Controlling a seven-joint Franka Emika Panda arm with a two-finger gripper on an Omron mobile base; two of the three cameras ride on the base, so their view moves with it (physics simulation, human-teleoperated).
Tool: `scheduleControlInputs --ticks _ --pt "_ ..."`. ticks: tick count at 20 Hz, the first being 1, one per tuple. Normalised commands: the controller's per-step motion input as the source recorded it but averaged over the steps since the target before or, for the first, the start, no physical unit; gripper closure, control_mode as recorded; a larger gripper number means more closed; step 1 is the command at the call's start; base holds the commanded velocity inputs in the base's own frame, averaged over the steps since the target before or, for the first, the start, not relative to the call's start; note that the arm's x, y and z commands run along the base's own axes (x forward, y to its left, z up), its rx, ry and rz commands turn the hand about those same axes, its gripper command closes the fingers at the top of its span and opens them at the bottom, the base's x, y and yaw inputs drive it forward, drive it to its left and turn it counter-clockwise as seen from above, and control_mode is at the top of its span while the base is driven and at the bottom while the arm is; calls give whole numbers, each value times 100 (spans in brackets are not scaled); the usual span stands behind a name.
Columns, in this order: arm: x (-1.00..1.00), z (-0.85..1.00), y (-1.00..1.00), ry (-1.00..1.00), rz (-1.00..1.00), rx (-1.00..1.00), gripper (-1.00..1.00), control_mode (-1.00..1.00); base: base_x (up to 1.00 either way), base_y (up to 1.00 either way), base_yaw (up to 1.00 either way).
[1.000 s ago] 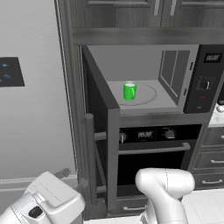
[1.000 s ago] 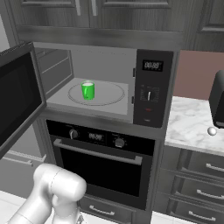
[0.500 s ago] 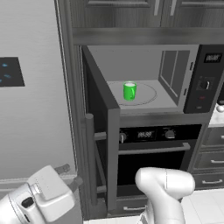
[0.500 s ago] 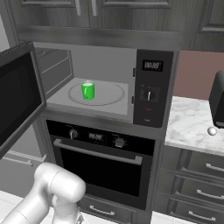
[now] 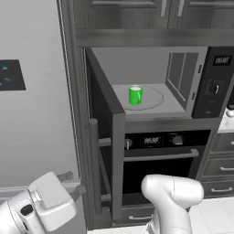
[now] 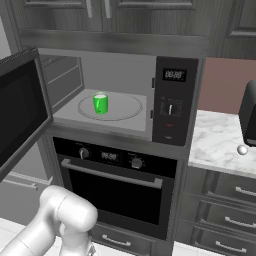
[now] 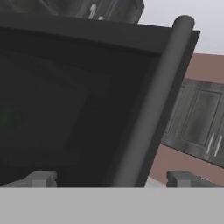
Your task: Pick the mug from the counter and place it inside the microwave. Then close the microwave.
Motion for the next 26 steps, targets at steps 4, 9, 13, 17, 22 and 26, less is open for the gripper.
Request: scheduleControlInputs --ticks 4,9,13,17,22,26 --pt "0 0 -37 0 3 0 -100 -100 0 0 0" --pt "0 0 -49 0 6 0 -100 -100 0 0 0" --pt "-4 0 -41 0 6 0 -100 -100 0 0 0" --pt "-13 0 -31 0 5 0 -100 -100 0 0 0" --pt "-9 3 -35 2 5 0 -100 -100 0 0 0" --pt "-1 4 -42 6 3 0 -100 -100 0 0 0"
